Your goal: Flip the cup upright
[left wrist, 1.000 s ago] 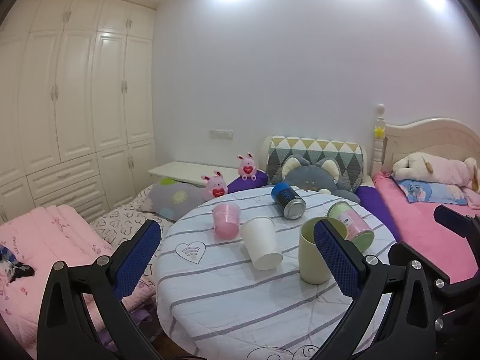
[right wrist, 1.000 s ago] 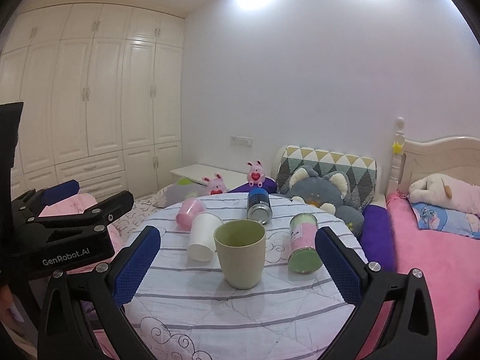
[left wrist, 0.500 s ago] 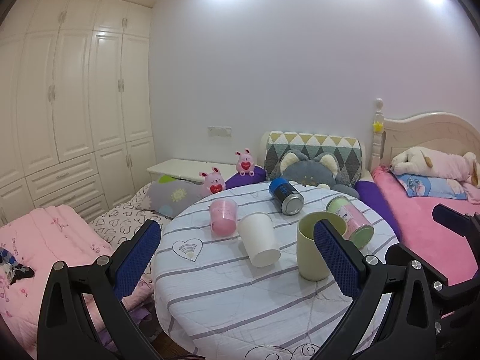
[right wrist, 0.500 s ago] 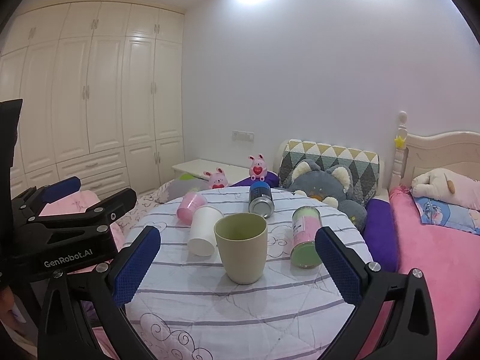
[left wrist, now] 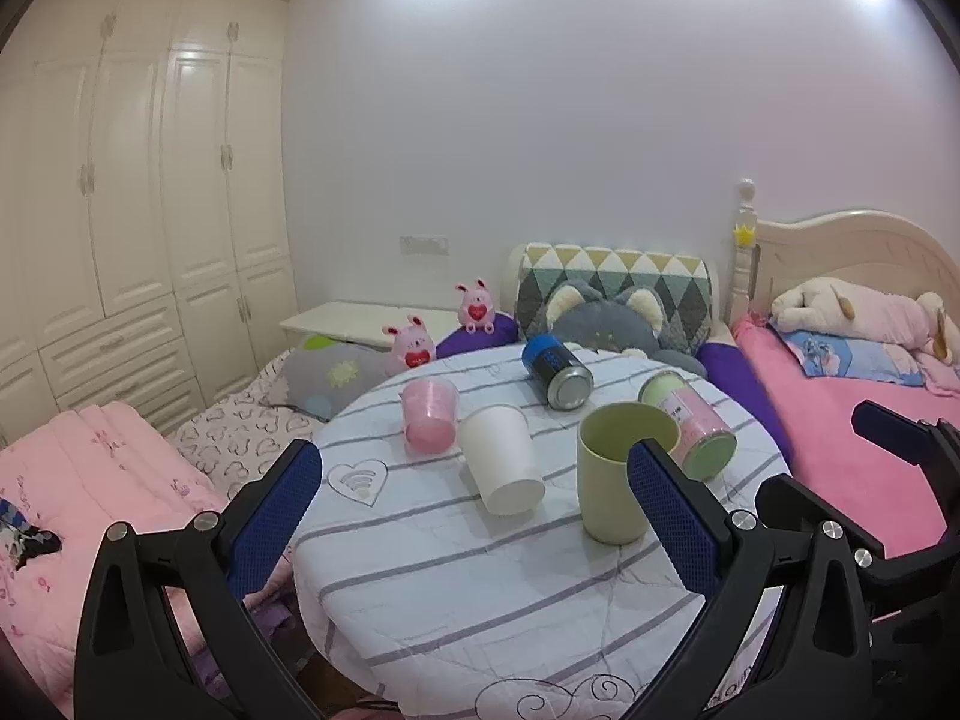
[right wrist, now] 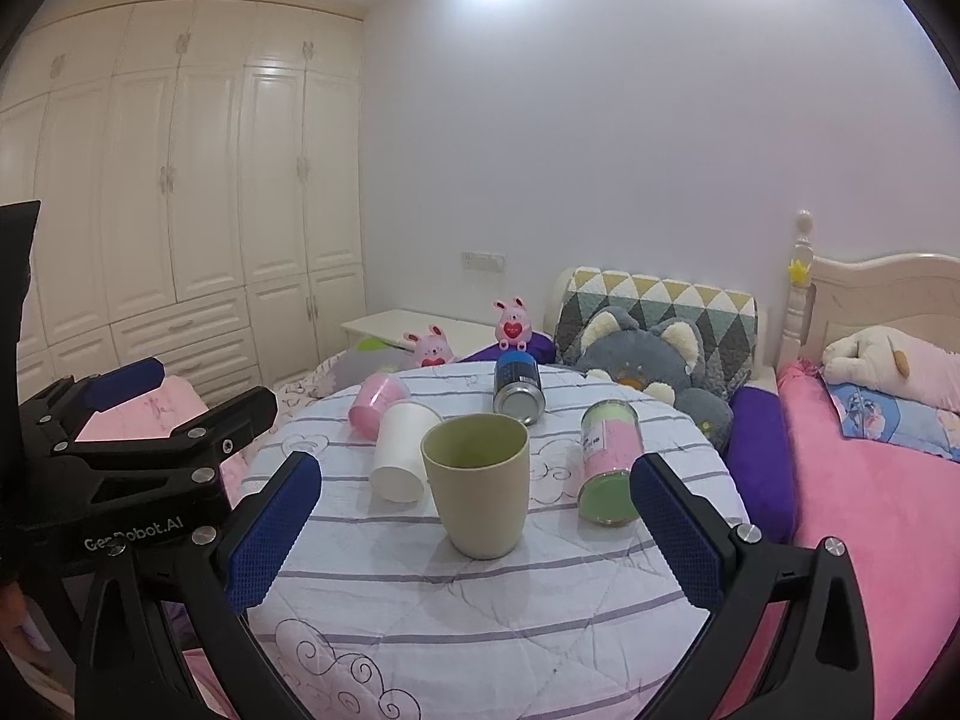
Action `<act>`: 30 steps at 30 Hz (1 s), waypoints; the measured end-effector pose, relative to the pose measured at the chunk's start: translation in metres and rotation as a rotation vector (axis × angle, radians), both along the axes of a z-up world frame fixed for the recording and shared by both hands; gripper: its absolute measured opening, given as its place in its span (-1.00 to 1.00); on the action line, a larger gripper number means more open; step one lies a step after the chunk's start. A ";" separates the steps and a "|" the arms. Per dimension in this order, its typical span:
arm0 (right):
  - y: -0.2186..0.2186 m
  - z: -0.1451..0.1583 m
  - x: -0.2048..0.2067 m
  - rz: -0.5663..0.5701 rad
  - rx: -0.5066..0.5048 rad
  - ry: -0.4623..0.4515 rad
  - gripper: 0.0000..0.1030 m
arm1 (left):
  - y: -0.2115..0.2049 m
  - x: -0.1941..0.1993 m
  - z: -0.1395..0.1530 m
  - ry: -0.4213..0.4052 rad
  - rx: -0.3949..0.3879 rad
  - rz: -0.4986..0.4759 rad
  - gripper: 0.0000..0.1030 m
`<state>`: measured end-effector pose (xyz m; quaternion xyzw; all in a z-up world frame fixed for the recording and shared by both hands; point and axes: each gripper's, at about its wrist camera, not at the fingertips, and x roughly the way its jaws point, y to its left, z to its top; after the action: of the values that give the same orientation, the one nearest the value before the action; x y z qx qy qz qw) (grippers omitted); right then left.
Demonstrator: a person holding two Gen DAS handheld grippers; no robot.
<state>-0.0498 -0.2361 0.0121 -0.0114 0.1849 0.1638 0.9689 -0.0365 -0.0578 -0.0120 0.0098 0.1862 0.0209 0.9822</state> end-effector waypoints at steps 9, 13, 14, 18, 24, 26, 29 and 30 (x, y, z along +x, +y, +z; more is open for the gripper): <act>-0.003 -0.001 0.015 0.005 -0.044 0.062 1.00 | -0.008 0.013 -0.006 0.061 0.003 -0.001 1.00; -0.006 -0.003 0.023 0.014 -0.044 0.091 1.00 | -0.010 0.015 -0.006 0.061 0.004 0.004 1.00; -0.007 -0.004 0.025 0.016 -0.045 0.094 1.00 | -0.011 0.016 -0.006 0.059 0.004 0.005 1.00; -0.007 -0.003 0.029 0.019 -0.045 0.099 1.00 | -0.011 0.018 -0.006 0.059 0.007 0.012 1.00; -0.007 0.001 0.032 0.005 -0.055 0.085 1.00 | -0.008 0.019 -0.006 0.061 0.005 0.012 1.00; -0.007 0.001 0.033 0.006 -0.055 0.085 1.00 | -0.008 0.019 -0.005 0.057 0.010 0.014 1.00; -0.007 0.001 0.034 -0.009 -0.060 0.084 1.00 | -0.007 0.019 -0.005 0.060 0.012 0.013 1.00; -0.007 0.001 0.035 -0.013 -0.059 0.082 1.00 | -0.006 0.020 -0.005 0.063 0.013 0.014 1.00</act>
<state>-0.0151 -0.2428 0.0134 -0.0319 0.2293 0.1523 0.9608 -0.0169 -0.0642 -0.0168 0.0154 0.2168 0.0285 0.9757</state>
